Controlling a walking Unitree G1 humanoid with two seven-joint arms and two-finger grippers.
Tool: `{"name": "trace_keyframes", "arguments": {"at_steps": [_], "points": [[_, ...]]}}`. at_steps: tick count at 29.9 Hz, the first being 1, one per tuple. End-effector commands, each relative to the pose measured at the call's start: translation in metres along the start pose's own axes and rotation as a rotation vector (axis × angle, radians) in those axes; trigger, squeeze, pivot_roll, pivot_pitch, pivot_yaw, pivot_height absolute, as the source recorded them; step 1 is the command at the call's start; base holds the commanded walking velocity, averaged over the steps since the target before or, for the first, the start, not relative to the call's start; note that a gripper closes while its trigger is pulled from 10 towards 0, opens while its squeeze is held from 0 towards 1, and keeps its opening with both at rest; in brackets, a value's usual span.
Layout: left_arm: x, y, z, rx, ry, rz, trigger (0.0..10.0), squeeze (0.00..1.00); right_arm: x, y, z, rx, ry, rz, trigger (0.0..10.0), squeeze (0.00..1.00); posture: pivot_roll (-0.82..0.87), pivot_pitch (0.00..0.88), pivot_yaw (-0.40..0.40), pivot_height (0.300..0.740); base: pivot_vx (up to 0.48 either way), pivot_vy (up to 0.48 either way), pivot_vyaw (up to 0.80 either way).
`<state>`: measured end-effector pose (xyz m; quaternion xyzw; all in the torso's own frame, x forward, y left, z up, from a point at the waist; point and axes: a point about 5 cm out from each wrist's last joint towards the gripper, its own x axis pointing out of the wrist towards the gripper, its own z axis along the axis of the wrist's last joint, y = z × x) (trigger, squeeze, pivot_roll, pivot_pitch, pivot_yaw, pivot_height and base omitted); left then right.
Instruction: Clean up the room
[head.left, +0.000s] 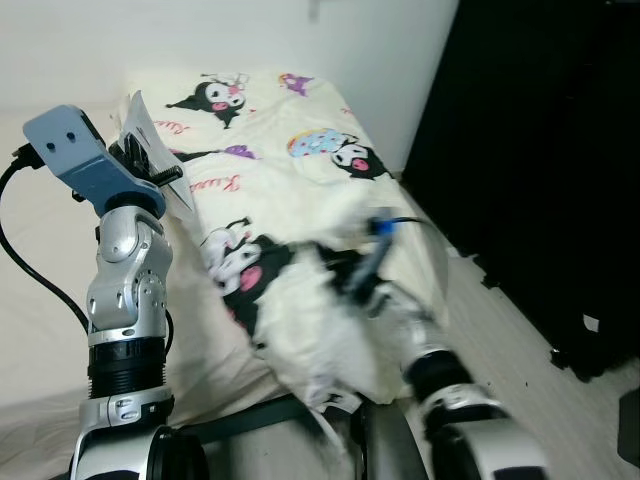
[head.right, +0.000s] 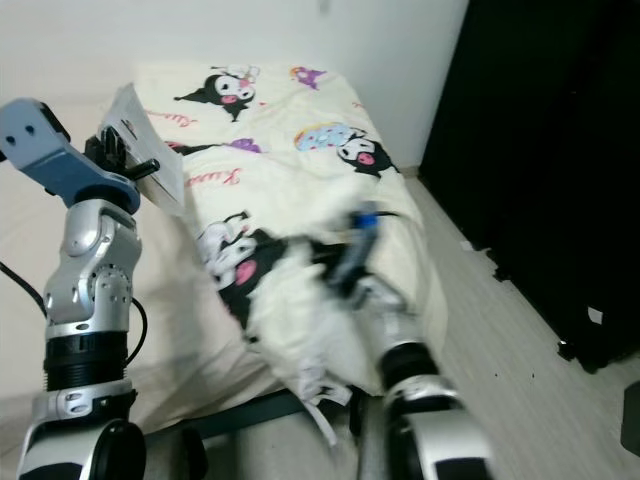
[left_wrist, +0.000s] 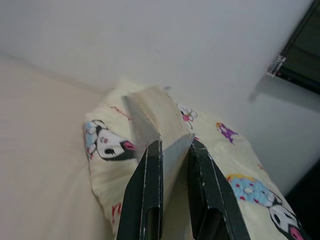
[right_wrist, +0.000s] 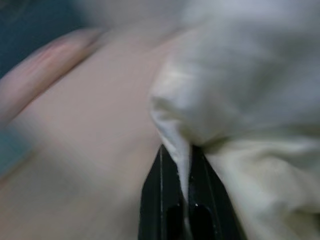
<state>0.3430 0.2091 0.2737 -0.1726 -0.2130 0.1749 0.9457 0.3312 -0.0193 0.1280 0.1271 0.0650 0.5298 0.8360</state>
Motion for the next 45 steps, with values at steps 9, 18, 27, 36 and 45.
{"name": "trace_keyframes", "arguments": {"at_steps": [9,18,27,36,45], "points": [[0.006,0.003,0.031,0.01,-0.123,0.027,0.0,0.0,0.001,0.029,-0.064,-0.066,0.413,0.245,10.0,0.0,-0.06,0.08,-0.061,0.52,0.0,0.0,0.0],[0.005,0.001,0.032,0.044,-0.141,0.022,0.0,0.0,-0.018,0.024,-0.063,-0.036,0.422,0.233,10.0,1.0,-0.07,0.079,-0.062,0.52,0.0,0.0,0.0],[0.006,-0.003,0.041,0.119,-0.201,-0.004,0.0,0.0,-0.036,0.027,-0.062,0.017,0.415,0.35,10.0,1.0,-0.07,0.06,-0.068,0.52,0.0,0.0,0.0],[0.009,-0.003,0.078,0.48,-0.442,-0.003,0.0,0.0,-0.049,0.023,-0.038,0.013,0.331,0.367,10.0,0.81,-0.07,0.051,-0.067,0.52,0.0,0.0,0.0],[0.014,-0.006,0.076,0.404,-0.376,-0.077,0.0,0.0,-0.074,-0.039,0.036,0.062,-0.176,-0.141,10.0,0.0,-0.06,0.068,-0.052,0.52,0.0,0.0,0.0]]}}
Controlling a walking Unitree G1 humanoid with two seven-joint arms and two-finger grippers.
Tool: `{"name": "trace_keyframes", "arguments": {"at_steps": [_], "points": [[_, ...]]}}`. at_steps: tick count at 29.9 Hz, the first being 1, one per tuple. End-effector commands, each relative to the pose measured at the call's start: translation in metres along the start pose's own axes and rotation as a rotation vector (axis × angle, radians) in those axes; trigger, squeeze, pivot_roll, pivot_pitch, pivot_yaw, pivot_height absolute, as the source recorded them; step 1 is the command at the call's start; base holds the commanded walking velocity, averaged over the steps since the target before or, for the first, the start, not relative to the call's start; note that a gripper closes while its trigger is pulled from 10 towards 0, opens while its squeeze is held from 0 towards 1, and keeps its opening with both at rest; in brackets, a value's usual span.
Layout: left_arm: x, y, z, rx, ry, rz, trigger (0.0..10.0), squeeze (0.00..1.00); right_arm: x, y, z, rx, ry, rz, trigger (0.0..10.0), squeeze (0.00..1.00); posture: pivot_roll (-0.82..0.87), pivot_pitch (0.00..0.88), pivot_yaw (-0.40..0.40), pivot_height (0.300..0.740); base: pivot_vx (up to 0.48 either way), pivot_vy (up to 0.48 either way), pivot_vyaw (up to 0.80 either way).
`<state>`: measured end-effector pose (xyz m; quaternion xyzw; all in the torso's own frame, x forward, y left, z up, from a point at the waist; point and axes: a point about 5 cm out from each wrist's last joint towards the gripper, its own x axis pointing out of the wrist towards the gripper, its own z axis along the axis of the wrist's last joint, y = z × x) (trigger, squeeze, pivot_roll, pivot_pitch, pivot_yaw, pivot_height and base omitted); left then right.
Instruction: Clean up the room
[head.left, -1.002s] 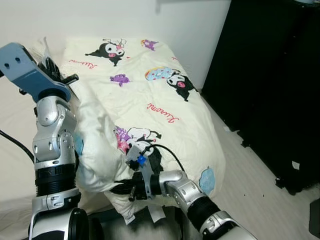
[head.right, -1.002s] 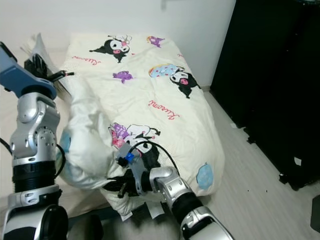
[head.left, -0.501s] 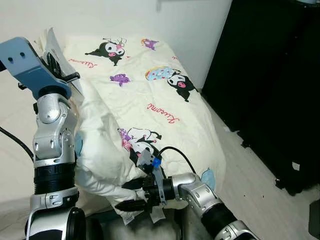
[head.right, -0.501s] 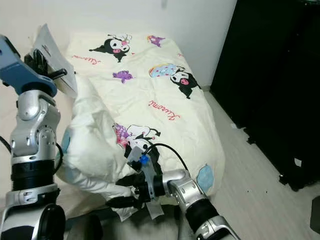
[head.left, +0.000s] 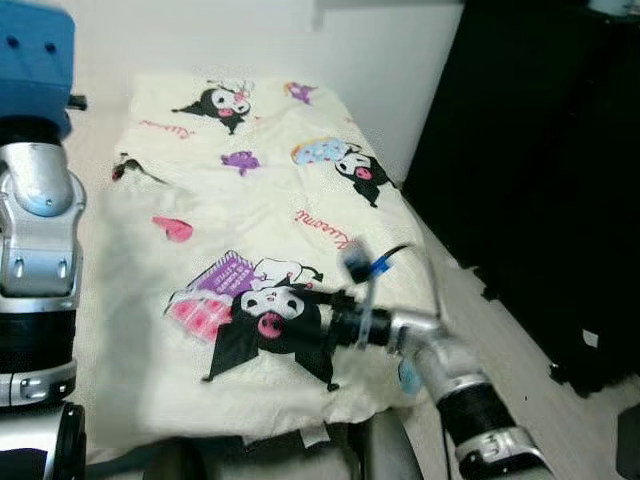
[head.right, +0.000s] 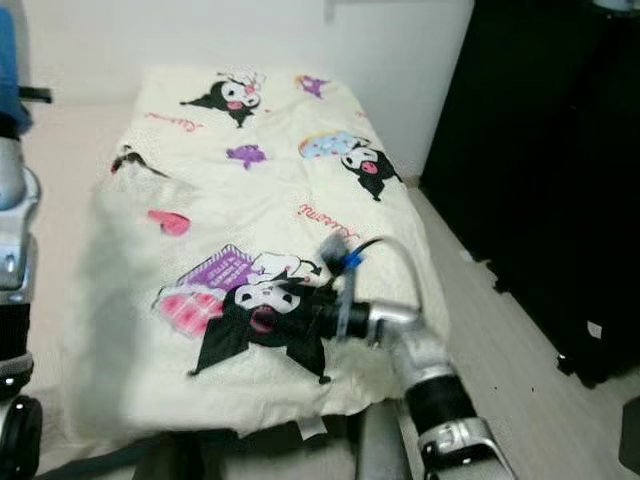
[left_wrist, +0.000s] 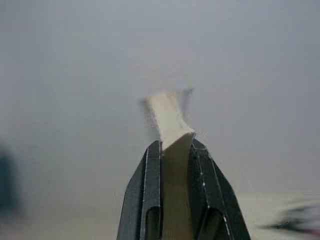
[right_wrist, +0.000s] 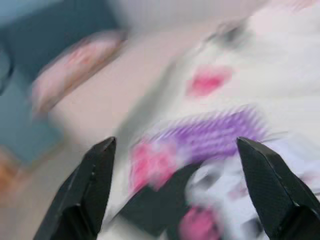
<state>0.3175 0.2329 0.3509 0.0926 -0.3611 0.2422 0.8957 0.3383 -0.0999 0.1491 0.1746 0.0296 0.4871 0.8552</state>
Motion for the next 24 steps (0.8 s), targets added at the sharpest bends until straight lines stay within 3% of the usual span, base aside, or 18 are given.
{"name": "trace_keyframes", "arguments": {"at_steps": [1,3,4,5,6,8,10,11,14,15,16,17,18,19,21,24], "points": [[-0.005,-0.011,-0.009,-0.161,0.074,-0.068,0.0,0.0,-0.006,-0.011,0.009,0.01,-0.094,-0.116,10.0,0.0,-0.06,0.068,-0.052,0.52,0.0,0.0,0.0],[-0.007,-0.013,-0.011,-0.191,0.089,-0.074,0.0,0.0,-0.007,-0.013,0.011,0.004,-0.112,-0.14,10.0,0.0,-0.06,0.068,-0.052,0.52,0.0,0.0,0.0],[-0.016,-0.025,-0.02,-0.294,0.16,-0.115,0.0,0.0,-0.011,-0.021,0.018,0.063,-0.183,-0.202,10.0,0.0,-0.07,0.071,-0.045,0.52,0.0,0.0,0.0],[-0.016,-0.025,-0.02,-0.294,0.16,-0.115,0.0,0.0,-0.011,-0.021,0.018,0.063,-0.183,-0.202,10.0,0.0,-0.07,0.071,-0.045,0.52,0.0,0.0,0.0],[-0.027,-0.038,-0.03,-0.398,0.236,-0.149,0.0,0.0,-0.015,-0.025,0.023,0.132,-0.244,-0.231,10.0,0.0,-0.07,0.071,-0.043,0.52,0.0,0.0,0.0],[-0.027,-0.038,-0.03,-0.398,0.236,-0.149,0.0,0.0,-0.015,-0.025,0.023,0.132,-0.244,-0.231,10.0,0.0,-0.07,0.071,-0.043,0.52,0.0,0.0,0.0],[-0.053,-0.063,-0.046,-0.523,0.359,-0.238,0.0,0.0,-0.02,-0.028,0.024,0.179,-0.274,-0.258,10.0,0.0,-0.08,0.072,-0.039,0.52,0.0,0.0,0.0],[-0.059,-0.069,-0.049,-0.536,0.382,-0.262,0.0,0.0,-0.02,-0.027,0.021,0.174,-0.261,-0.262,10.0,0.0,-0.08,0.073,-0.037,0.52,0.0,0.0,0.0],[-0.073,-0.078,-0.059,-0.532,0.43,-0.312,0.0,0.0,-0.02,-0.027,0.016,0.165,-0.238,-0.275,10.0,0.0,-0.08,0.074,-0.037,0.52,0.0,0.0,0.0],[-0.081,-0.077,-0.072,-0.547,0.501,-0.288,0.0,0.0,-0.019,-0.026,0.014,0.166,-0.232,-0.282,10.0,0.0,-0.08,0.074,-0.035,0.52,0.0,0.0,0.0],[-0.081,-0.077,-0.072,-0.547,0.501,-0.288,0.0,0.0,-0.019,-0.026,0.014,0.166,-0.232,-0.282,10.0,0.0,-0.08,0.074,-0.035,0.52,0.0,0.0,0.0],[-0.108,-0.068,-0.115,-0.51,0.711,-0.173,0.0,0.0,-0.018,-0.028,0.01,0.159,-0.218,-0.316,10.0,0.0,-0.08,0.075,-0.033,0.52,0.0,0.0,0.0],[-0.108,-0.068,-0.115,-0.51,0.711,-0.173,0.0,0.0,-0.018,-0.028,0.01,0.159,-0.218,-0.316,10.0,0.0,-0.08,0.075,-0.033,0.52,0.0,0.0,0.0],[-0.12,-0.062,-0.13,-0.476,0.78,-0.128,0.0,0.0,-0.018,-0.028,0.009,0.157,-0.215,-0.329,10.0,0.0,-0.08,0.075,-0.033,0.52,0.0,0.0,0.0],[-0.14,-0.043,-0.152,-0.325,0.868,-0.056,0.0,0.0,-0.019,-0.031,0.008,0.154,-0.209,-0.366,10.0,0.0,-0.08,0.078,-0.027,0.52,0.0,0.0,0.0],[-0.149,-0.031,-0.161,-0.261,0.903,-0.013,0.0,0.0,-0.021,-0.035,0.006,0.146,-0.188,-0.408,10.0,0.0,-0.08,0.079,-0.027,0.52,0.0,0.0,0.0]]}}
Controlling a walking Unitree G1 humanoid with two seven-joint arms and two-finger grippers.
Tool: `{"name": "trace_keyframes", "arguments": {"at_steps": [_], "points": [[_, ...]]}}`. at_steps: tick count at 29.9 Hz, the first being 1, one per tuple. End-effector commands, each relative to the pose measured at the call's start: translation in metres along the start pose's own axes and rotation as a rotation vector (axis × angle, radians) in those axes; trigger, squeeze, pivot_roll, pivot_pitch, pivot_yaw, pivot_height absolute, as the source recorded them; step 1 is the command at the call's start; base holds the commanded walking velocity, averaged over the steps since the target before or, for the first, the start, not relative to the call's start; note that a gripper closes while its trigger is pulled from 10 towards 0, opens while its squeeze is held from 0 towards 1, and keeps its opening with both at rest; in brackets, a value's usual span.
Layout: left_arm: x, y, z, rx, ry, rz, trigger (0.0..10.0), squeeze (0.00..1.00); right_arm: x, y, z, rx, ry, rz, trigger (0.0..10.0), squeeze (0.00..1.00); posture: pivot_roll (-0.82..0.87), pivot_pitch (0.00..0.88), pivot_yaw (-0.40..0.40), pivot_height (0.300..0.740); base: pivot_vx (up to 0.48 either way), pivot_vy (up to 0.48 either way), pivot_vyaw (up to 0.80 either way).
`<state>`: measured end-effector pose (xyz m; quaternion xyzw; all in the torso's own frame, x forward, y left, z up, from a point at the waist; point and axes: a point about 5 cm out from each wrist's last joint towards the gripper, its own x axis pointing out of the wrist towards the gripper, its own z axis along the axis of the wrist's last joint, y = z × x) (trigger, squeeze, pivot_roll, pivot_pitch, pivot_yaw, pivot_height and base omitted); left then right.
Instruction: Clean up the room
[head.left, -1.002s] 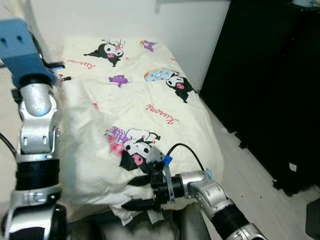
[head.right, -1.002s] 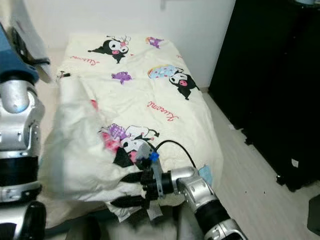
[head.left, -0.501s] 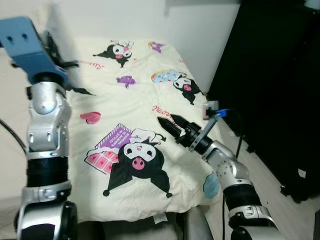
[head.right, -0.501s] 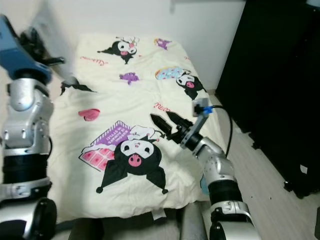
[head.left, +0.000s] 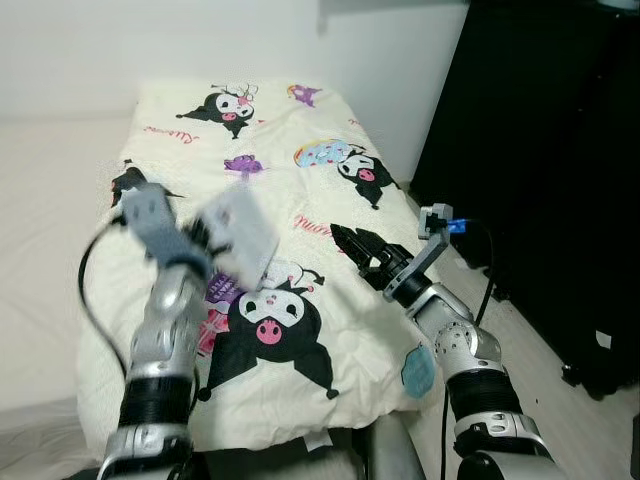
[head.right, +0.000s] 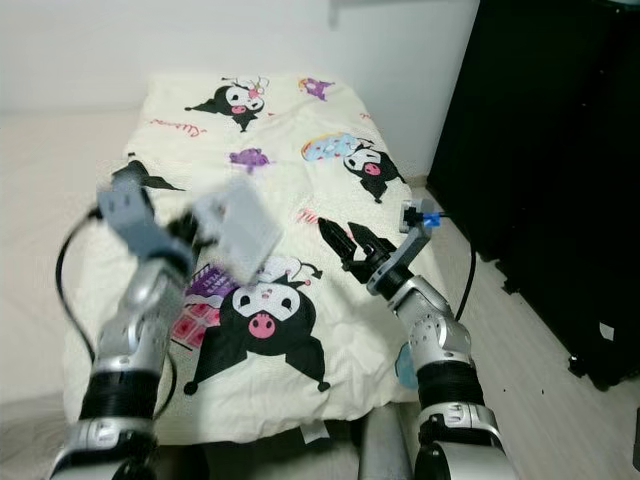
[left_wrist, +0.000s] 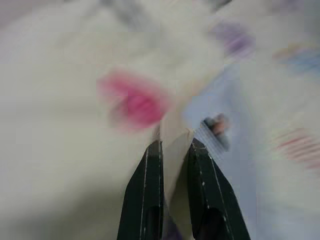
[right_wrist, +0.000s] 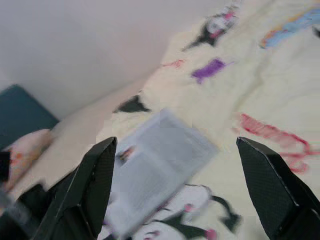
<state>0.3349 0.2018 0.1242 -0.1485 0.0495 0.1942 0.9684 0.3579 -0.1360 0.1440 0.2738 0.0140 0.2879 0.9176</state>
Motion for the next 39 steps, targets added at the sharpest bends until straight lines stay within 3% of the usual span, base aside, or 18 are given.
{"name": "trace_keyframes", "arguments": {"at_steps": [1,2,4,5,7,11,13,17,21,24,26,27,29,31,32,35,39], "points": [[0.001,0.018,0.001,0.085,-0.018,0.088,0.0,0.0,-0.003,-0.011,-0.008,-0.034,0.053,-0.105,10.0,0.0,-0.08,0.082,-0.027,0.52,0.0,0.0,0.0],[0.001,0.018,0.001,0.085,-0.018,0.088,0.0,0.0,-0.003,-0.011,-0.008,-0.034,0.053,-0.105,10.0,0.0,-0.08,0.082,-0.027,0.52,0.0,0.0,0.0],[-0.006,0.052,-0.009,0.176,-0.008,0.206,0.0,0.0,-0.012,-0.032,-0.014,-0.126,0.134,-0.288,10.0,0.0,-0.06,0.09,-0.028,0.52,0.0,0.0,0.0],[-0.006,0.052,-0.009,0.176,-0.008,0.206,0.0,0.0,-0.012,-0.032,-0.014,-0.126,0.134,-0.288,10.0,0.0,-0.06,0.09,-0.028,0.52,0.0,0.0,0.0],[-0.014,0.082,-0.002,0.257,-0.063,0.31,0.0,0.0,-0.017,-0.039,-0.015,-0.139,0.143,-0.347,10.0,0.0,-0.06,0.094,-0.029,0.52,0.0,0.0,0.0],[-0.019,0.091,0.021,0.335,-0.169,0.351,0.0,0.0,-0.017,-0.039,-0.015,-0.131,0.14,-0.345,10.0,0.0,-0.05,0.097,-0.029,0.52,0.0,0.0,0.0],[-0.024,0.09,0.048,0.444,-0.278,0.358,0.0,0.0,-0.018,-0.04,-0.017,-0.133,0.148,-0.35,10.0,0.0,-0.04,0.103,-0.027,0.52,0.0,0.0,0.0],[-0.032,0.091,0.068,0.543,-0.349,0.385,0.0,0.0,-0.018,-0.04,-0.019,-0.136,0.153,-0.358,10.0,0.0,-0.03,0.104,-0.027,0.52,0.0,0.0,0.0],[-0.04,0.097,0.073,0.58,-0.355,0.416,0.0,0.0,-0.017,-0.04,-0.02,-0.139,0.154,-0.359,10.0,0.0,-0.03,0.108,-0.026,0.52,0.0,0.0,0.0],[-0.042,0.095,0.076,0.484,-0.37,0.374,0.0,0.0,-0.014,-0.039,-0.018,-0.139,0.135,-0.355,10.0,0.0,-0.02,0.108,-0.028,0.52,0.0,0.0,0.0],[-0.04,0.08,0.085,0.324,-0.412,0.275,0.0,0.0,-0.011,-0.036,-0.014,-0.131,0.1,-0.332,10.0,0.0,-0.03,0.105,-0.029,0.52,0.0,0.0,0.0],[-0.04,0.08,0.085,0.324,-0.412,0.275,0.0,0.0,-0.011,-0.036,-0.014,-0.131,0.1,-0.332,10.0,0.0,-0.03,0.105,-0.029,0.52,0.0,0.0,0.0],[-0.034,0.057,0.096,0.189,-0.433,0.132,0.0,0.0,-0.007,-0.031,-0.007,-0.111,0.053,-0.292,10.0,0.0,-0.03,0.103,-0.028,0.52,0.0,0.0,0.0],[-0.034,0.034,0.118,0.187,-0.515,0.045,0.0,0.0,-0.003,-0.027,-0.001,-0.106,0.018,-0.259,10.0,0.0,-0.04,0.097,-0.027,0.52,0.0,0.0,0.0],[-0.034,0.034,0.118,0.187,-0.515,0.045,0.0,0.0,-0.003,-0.027,-0.001,-0.106,0.018,-0.259,10.0,0.0,-0.04,0.097,-0.027,0.52,0.0,0.0,0.0],[-0.034,0.016,0.154,0.154,-0.63,-0.007,0.0,0.0,0.001,-0.019,0.007,-0.093,-0.032,-0.195,10.0,0.0,-0.05,0.087,-0.027,0.52,0.0,0.0,0.0],[-0.035,0.012,0.166,0.144,-0.668,-0.022,0.0,0.0,0.003,-0.016,0.01,-0.084,-0.049,-0.176,10.0,0.0,-0.05,0.087,-0.027,0.52,0.0,0.0,0.0]]}}
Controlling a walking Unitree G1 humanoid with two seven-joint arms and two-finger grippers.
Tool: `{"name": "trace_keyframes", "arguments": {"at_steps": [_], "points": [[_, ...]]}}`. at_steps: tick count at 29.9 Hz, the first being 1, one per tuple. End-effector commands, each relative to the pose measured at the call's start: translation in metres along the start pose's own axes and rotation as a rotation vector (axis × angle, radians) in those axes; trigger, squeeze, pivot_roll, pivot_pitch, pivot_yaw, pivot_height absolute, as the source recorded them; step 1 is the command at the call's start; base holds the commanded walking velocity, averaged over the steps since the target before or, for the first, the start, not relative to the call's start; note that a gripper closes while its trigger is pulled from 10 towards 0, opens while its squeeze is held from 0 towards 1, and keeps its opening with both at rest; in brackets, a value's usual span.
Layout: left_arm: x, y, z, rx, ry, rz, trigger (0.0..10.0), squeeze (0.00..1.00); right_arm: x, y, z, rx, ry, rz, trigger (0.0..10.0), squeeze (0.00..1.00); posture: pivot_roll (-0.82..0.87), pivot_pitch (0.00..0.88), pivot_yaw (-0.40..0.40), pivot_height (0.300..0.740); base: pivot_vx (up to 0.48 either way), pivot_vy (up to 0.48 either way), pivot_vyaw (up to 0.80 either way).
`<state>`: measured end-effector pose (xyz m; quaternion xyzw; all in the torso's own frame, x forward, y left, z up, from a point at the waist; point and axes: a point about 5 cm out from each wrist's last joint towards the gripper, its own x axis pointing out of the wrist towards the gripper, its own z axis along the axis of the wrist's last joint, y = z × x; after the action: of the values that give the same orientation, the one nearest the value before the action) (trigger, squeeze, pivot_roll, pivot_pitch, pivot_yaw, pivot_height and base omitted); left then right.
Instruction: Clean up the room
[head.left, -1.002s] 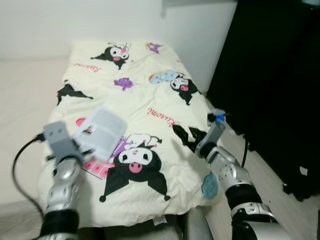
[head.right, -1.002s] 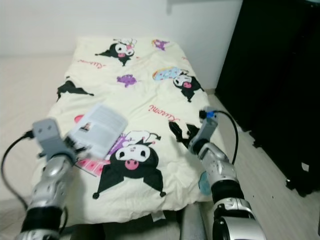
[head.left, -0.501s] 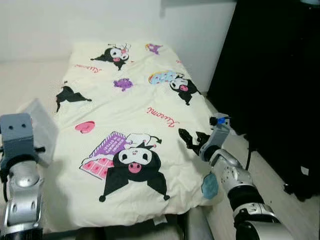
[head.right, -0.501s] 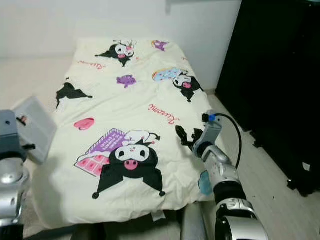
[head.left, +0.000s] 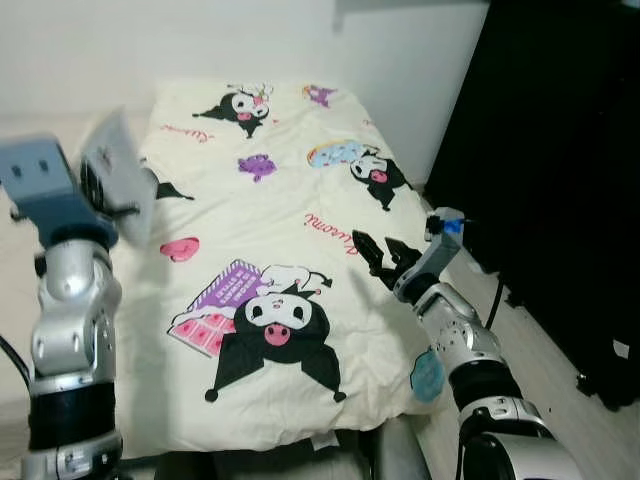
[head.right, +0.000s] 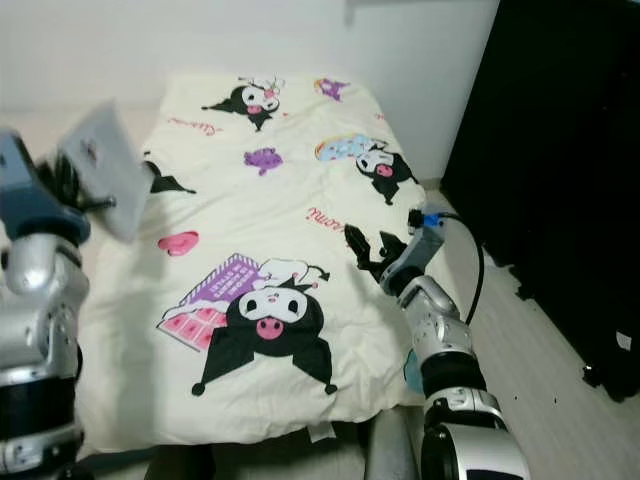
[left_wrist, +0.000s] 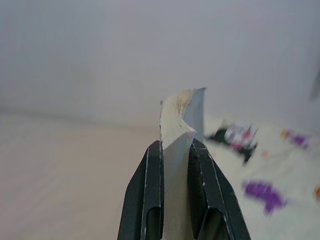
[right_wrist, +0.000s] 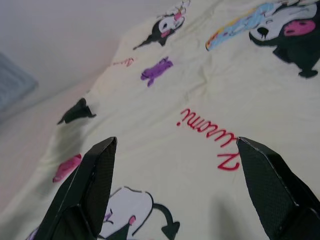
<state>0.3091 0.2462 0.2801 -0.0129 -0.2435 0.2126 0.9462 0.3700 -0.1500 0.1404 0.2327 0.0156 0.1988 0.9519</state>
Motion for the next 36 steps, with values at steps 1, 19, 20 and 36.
{"name": "trace_keyframes", "arguments": {"at_steps": [1,19,20,36], "points": [[0.006,0.0,0.015,-0.034,-0.068,-0.022,0.0,0.0,0.001,0.004,0.007,0.017,-0.045,0.029,10.0,0.0,-0.05,0.081,-0.026,0.52,0.0,0.0,0.0],[-0.034,-0.084,0.021,-0.767,0.032,-0.717,6.7,0.0,-0.029,0.066,0.062,0.49,-0.309,0.792,10.0,0.0,-0.06,0.059,-0.037,0.52,0.0,0.0,0.0],[-0.036,-0.088,0.02,-0.788,0.037,-0.734,9.4,0.0,-0.028,0.068,0.06,0.504,-0.296,0.799,10.0,0.0,-0.06,0.06,-0.036,0.52,0.0,0.0,0.0],[-0.046,-0.105,0.058,-0.971,-0.094,-0.895,10.0,0.0,-0.03,0.079,0.038,0.625,-0.2,0.798,10.0,0.0,-0.06,0.062,-0.032,0.52,0.0,0.0,0.0]]}}
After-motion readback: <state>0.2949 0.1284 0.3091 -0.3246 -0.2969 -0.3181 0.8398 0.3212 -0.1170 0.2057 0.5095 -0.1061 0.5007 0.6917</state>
